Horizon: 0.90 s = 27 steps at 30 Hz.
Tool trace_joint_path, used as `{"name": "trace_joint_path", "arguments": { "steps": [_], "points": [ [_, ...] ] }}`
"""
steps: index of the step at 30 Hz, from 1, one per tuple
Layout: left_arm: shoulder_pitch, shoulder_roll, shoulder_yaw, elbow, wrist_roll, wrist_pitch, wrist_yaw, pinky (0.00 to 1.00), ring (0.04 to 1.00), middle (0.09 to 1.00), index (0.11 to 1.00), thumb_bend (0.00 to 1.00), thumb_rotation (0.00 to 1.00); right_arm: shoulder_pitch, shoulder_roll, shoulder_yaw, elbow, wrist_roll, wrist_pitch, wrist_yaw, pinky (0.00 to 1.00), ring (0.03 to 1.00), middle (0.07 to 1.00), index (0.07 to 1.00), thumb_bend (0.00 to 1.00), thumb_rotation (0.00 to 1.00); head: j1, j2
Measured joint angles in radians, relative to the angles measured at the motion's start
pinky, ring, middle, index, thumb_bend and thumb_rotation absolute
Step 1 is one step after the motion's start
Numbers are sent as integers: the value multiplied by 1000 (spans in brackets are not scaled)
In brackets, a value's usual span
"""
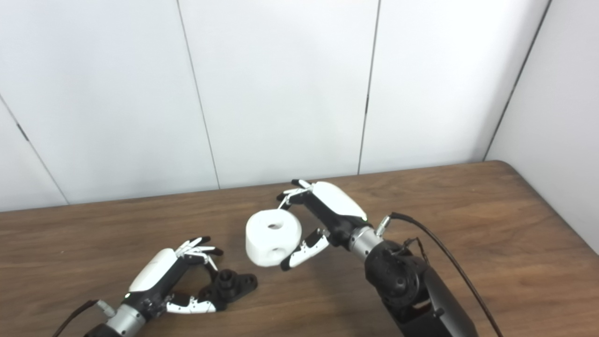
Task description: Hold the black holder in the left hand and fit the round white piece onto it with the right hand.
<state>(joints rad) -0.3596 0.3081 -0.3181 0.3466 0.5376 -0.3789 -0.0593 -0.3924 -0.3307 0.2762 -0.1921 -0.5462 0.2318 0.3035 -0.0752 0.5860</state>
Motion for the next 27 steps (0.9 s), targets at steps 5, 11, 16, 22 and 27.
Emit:
{"name": "trace_joint_path", "arguments": {
  "steps": [5, 11, 16, 22, 27],
  "points": [
    [-3, -7, -12, -3, 3, 15, 6, 1000, 972, 813, 483, 523, 50, -1, 23, 25, -1, -12, 0, 15, 1000, 975, 827, 483, 519, 153, 24, 2],
    [-11, -11, -24, 6, 7, 12, 13, 1000, 976, 814, 482, 523, 52, -19, 52, 49, -1, -19, -2, 33, 1000, 982, 829, 483, 518, 152, 32, 0],
    [-20, -13, -33, 17, 8, 8, 18, 1000, 974, 814, 482, 523, 52, -46, 70, 48, 4, -20, -5, 33, 1000, 990, 835, 484, 517, 153, 37, -5],
    [-19, -15, -35, 16, 12, 11, 22, 1000, 974, 814, 482, 523, 52, -50, 74, 50, 20, -20, -7, 33, 1000, 986, 836, 484, 517, 153, 45, -3],
    [-13, -21, -36, 0, 12, 22, 21, 1000, 974, 812, 482, 523, 52, -50, 77, 57, 20, -24, -6, 35, 1000, 991, 839, 484, 517, 152, 55, 6]
  ]
}}
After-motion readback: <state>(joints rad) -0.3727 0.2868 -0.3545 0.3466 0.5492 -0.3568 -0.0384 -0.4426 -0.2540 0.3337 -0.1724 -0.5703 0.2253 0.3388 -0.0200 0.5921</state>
